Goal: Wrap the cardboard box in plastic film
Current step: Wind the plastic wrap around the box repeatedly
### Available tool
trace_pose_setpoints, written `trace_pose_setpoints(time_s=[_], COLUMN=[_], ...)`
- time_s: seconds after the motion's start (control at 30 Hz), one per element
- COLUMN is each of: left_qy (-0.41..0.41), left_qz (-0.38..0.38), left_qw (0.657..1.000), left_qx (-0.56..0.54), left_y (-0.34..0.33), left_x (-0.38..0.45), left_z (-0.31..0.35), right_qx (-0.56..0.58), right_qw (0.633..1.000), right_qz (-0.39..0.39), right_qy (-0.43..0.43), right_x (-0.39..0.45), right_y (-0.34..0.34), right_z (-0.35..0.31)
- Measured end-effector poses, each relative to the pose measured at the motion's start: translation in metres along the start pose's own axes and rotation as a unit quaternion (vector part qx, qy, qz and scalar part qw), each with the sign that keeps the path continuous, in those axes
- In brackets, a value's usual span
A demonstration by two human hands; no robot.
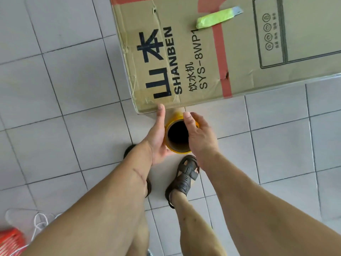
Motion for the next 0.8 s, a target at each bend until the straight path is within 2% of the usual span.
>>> trace_pose_setpoints(time_s=[0.07,0.13,0.17,0.3,0.4,0.47,0.57,0.6,0.67,0.73,0.8], left_qy=[-0.023,-0.058,-0.058,-0.023,0.020,0.034,0.000,-0.007,-0.003,0.003,0.008], left_qz=[0.043,0.118,0.128,0.051,0.011,0.021,0.114,0.117,0.083,0.053,0.026], left_qw=[0.998,0.988,0.987,0.998,1.000,0.999,0.991,0.990,0.995,0.997,0.999], left_qx=[0.040,0.075,0.078,0.030,0.000,0.029,0.069,0.073,0.057,0.048,0.039], left_y=[-0.006,-0.004,-0.006,-0.025,-0.035,-0.042,-0.032,-0.034,-0.044,-0.052,-0.063], left_x=[-0.002,0.001,0.004,0.009,0.013,0.011,0.018,0.018,0.019,0.022,0.023], left_z=[0.008,0.023,0.028,0.034,0.021,0.018,0.025,0.029,0.032,0.030,0.023], right_qx=[0.006,0.044,0.071,0.155,0.101,0.075,0.098,0.101,0.122,0.165,0.158], right_qw=[1.000,0.998,0.996,0.984,0.993,0.995,0.990,0.990,0.987,0.980,0.982], right_qz=[-0.003,-0.011,-0.021,-0.025,0.001,0.018,0.010,-0.005,-0.023,-0.007,0.012], right_qy=[-0.010,-0.042,-0.058,-0.080,-0.064,-0.068,-0.097,-0.100,-0.102,-0.107,-0.104], right_x=[0.006,0.009,0.010,0.016,0.018,0.016,0.010,0.008,0.007,0.009,0.013], right_y=[0.008,0.012,0.012,0.011,0.025,0.037,0.044,0.042,0.037,0.041,0.053], right_z=[0.000,0.005,0.009,0.015,0.005,0.004,0.009,0.011,0.012,0.011,0.007])
Point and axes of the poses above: each hand's wrist, its own x-axis towards the middle knuckle, its own y-axis out of the back of the hand, z = x × y, the point moved 8 cm from there along x, towards the middle knuckle, and after that the axes turned 1 degree about -z, right-handed, at the moved point
